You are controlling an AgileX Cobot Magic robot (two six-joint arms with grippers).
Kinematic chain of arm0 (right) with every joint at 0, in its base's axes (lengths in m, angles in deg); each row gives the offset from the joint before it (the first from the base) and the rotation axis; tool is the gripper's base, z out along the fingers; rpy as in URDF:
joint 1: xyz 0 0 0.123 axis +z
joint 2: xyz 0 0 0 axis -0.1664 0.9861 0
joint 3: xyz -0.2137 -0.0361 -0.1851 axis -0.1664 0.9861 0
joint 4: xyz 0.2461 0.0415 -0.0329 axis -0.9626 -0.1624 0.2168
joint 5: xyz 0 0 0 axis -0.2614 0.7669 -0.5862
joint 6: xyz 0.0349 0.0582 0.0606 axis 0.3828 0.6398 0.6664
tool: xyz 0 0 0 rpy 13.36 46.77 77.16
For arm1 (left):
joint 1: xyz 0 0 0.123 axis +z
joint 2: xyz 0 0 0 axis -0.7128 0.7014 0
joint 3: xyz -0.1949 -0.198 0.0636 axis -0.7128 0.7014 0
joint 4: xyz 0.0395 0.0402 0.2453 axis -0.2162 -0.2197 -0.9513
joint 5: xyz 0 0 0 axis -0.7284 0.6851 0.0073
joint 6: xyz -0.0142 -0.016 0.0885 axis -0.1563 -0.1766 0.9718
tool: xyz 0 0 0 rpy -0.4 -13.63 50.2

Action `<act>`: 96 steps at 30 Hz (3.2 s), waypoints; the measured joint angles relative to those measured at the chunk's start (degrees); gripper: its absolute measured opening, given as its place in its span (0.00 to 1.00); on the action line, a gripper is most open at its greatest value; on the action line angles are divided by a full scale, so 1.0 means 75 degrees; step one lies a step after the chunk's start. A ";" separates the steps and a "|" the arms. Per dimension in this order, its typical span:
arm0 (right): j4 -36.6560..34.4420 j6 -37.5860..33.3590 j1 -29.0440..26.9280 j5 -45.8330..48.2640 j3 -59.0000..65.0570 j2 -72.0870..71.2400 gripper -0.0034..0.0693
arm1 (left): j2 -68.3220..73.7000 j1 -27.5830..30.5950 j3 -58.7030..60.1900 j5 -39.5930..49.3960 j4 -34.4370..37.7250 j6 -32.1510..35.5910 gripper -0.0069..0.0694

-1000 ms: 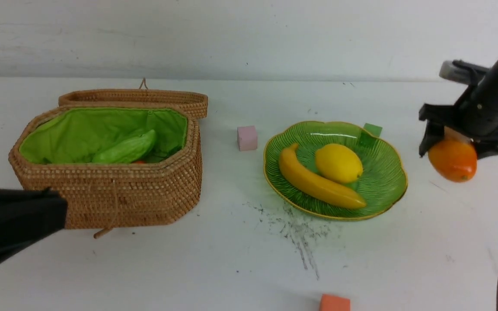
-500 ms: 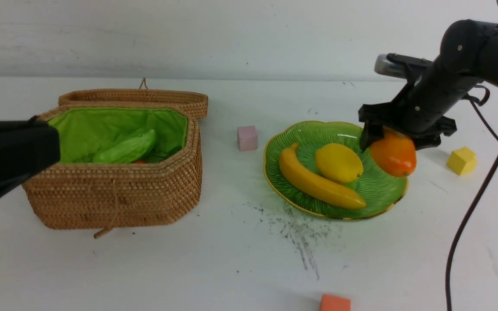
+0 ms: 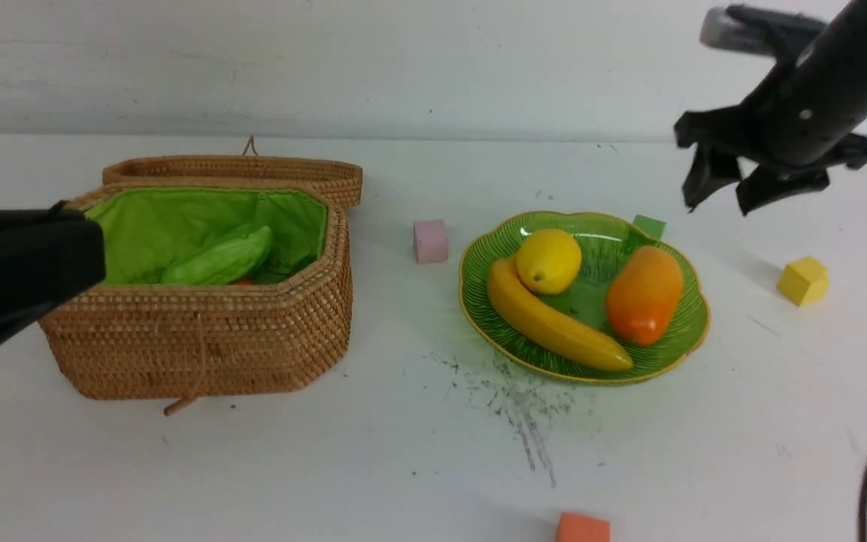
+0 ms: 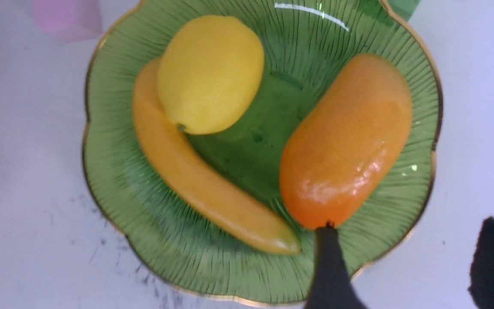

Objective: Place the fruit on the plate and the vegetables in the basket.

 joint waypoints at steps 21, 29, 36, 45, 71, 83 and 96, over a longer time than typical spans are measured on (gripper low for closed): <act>-0.0314 0.0655 -0.0007 -0.0006 0.8257 -1.0199 0.05 | -0.4055 0.0000 0.4477 -0.2124 -0.0944 -0.1790 0.10; -0.0314 0.0782 -0.0007 -0.0789 0.9205 -1.1459 0.05 | -0.4055 0.0000 0.5225 -0.2100 -0.0944 -0.1799 0.11; -0.0314 0.0782 -0.0007 -0.0939 0.9223 -1.1459 0.07 | -0.4055 0.0000 0.5686 -0.1921 -0.0944 -0.1799 0.12; 0.0427 0.0718 -0.0045 -0.1786 0.9511 -1.1558 0.05 | -0.4055 0.0000 0.5816 -0.1679 -0.0944 -0.1799 0.13; 0.0045 -0.0818 -0.0813 -0.5802 1.4058 -1.3911 0.03 | -0.4055 0.0000 0.5816 -0.1607 -0.0955 -0.1799 0.16; 0.0030 -0.0828 -0.0813 -0.5802 1.4058 -1.3911 0.05 | -0.4055 0.0000 0.5816 -0.1607 -0.0955 -0.1799 0.17; 0.0030 -0.0835 -0.0813 -0.5802 1.4058 -1.3911 0.05 | -0.4055 0.1059 0.5955 -0.1907 -0.0871 -0.1871 0.17</act>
